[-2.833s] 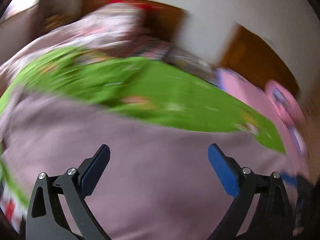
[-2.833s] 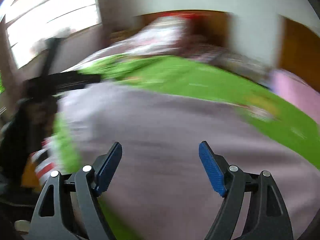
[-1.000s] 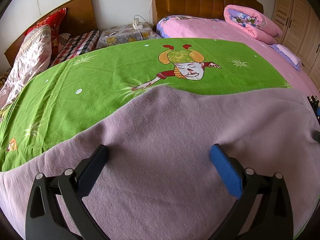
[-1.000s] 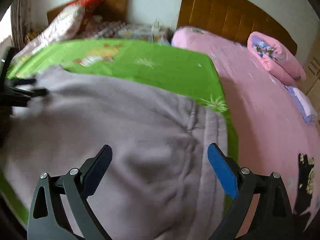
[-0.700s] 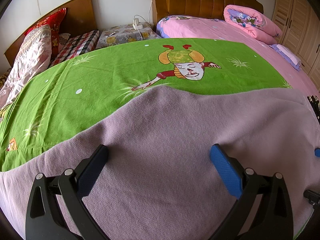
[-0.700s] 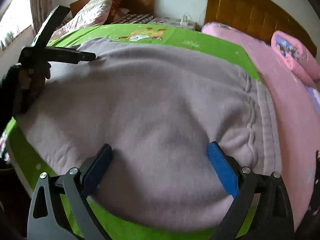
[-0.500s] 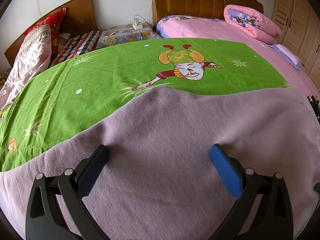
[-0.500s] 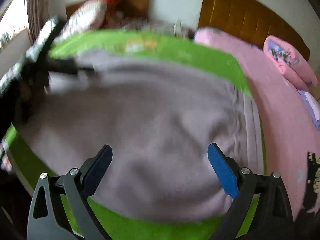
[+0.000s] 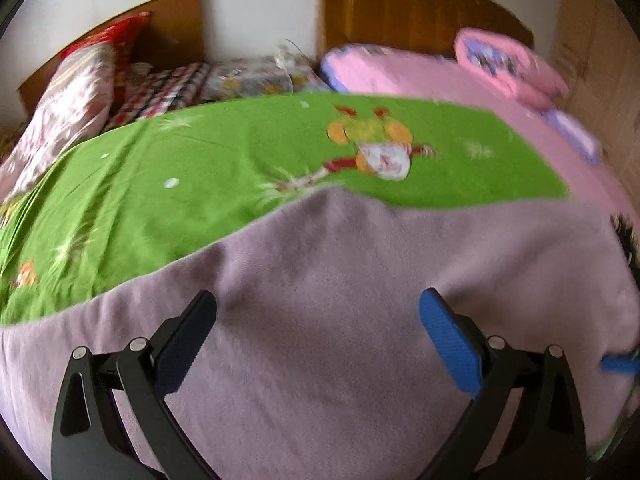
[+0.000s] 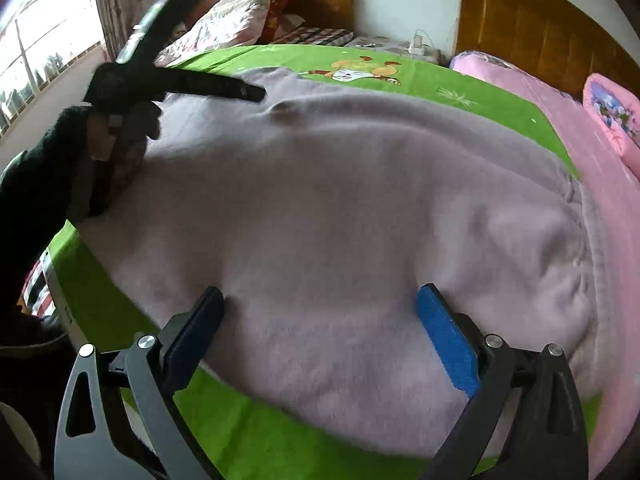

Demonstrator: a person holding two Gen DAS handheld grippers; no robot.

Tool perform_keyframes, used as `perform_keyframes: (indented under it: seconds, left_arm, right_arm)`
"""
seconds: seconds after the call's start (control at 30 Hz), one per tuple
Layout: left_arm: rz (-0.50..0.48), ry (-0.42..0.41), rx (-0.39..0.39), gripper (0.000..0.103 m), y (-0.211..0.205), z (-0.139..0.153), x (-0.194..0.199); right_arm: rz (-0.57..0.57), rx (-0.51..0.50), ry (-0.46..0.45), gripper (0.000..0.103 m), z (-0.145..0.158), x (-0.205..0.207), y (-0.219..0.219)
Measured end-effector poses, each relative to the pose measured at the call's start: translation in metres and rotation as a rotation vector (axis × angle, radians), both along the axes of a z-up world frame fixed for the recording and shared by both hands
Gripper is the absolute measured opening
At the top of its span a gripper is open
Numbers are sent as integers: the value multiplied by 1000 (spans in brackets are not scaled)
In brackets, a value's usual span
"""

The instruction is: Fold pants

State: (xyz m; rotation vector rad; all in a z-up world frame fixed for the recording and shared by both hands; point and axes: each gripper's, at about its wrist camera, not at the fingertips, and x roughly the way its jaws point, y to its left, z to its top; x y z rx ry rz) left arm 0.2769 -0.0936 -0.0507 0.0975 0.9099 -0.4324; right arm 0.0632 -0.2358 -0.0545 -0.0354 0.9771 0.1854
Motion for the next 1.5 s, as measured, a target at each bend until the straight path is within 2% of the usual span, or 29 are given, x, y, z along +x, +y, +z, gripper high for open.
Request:
perform_keyframes:
  seconds: [0.07,0.1,0.17,0.23,0.3,0.33,0.37,0.47,0.5,0.6,0.67,0.73,0.77,0.83,0.9,0.97,1.03,1.07,1.13,1.2,1.27,1.3,1.33,1.4,1.43,1.47,1.5]
  left_arm:
    - [-78,17,-126,101,-8,17,-14]
    - [-114,3,-116,101,-17,22,-20]
    - [-226,-28,-32,101,-48,23,-36]
    - [-344,2,-19,101,-68,14,-50]
    - [-455,72,3,101,-84,-5,-67]
    - [-483,66,39,101,-88,-12,-76]
    - [-525,27,74,101,-92,-11,-86]
    - [-571,85,-19,101,-94,5,-75]
    - [-553,74,-54,101,-95,18,-61]
    - [-534,52,-84,101,-109,36,-29]
    - [-532,115,-125,101,-119,30,-4]
    - [-532,193,-152,100,-129,6,13]
    - [-533,203,-148,100,-131,-1,15]
    - [-549,117,-147,101,-129,-8,8]
    - [-532,130,-203,101,-125,-6,11]
    - [-502,142,-309,101,-109,-2,20]
    - [-466,134,-418,101,-87,10,27]
    - [-436,118,-433,101,-78,16,30]
    - [-303,42,-365,101,-54,38,36]
    - [-223,-3,-273,101,-36,45,37]
    - [-160,-11,-169,101,-21,37,38]
    - [-134,-1,-98,101,-14,24,38]
    - [-114,4,-64,101,-10,15,39]
    - [-66,34,-43,100,0,-4,45]
    - [-50,43,-62,100,5,-9,47]
    - [-36,31,-79,101,7,-7,48]
    - [-15,30,-65,101,9,-9,50]
  right_arm:
    - [-14,1,-10,94,-1,-1,2]
    - [-20,2,-13,95,-1,-2,3]
    - [-20,1,-20,96,-3,-2,5]
    - [-19,8,-24,96,-3,-3,2]
    - [-21,13,-20,96,-3,-6,1]
    - [-22,13,-19,96,-3,-6,1]
    - [-23,13,-22,96,-3,-8,1]
    - [-28,15,-37,97,-5,-5,1]
    - [-28,15,-38,97,-5,-5,1]
    - [-28,14,-42,97,-6,-4,1]
    - [-33,14,-47,97,-6,-6,1]
    - [-40,10,-49,97,-6,-10,2]
    - [-44,9,-49,97,-6,-12,2]
    - [-46,16,-35,97,-4,-16,1]
    - [-28,8,6,97,0,-13,0]
    - [-20,11,30,97,11,-2,-3]
    - [-35,-3,-23,97,24,13,-7]
    - [-40,-22,-42,97,31,26,-9]
    - [-40,-62,-68,97,38,50,-9]
    - [-38,-57,-43,97,36,81,-9]
    - [-30,-49,-17,97,28,102,-4]
    - [-12,-42,0,97,22,113,1]
    - [4,-35,7,97,19,118,4]
    - [35,-38,29,98,8,131,12]
    - [41,-61,56,98,0,132,14]
    - [42,-60,75,98,-5,128,13]
    - [44,-36,78,99,-4,122,9]
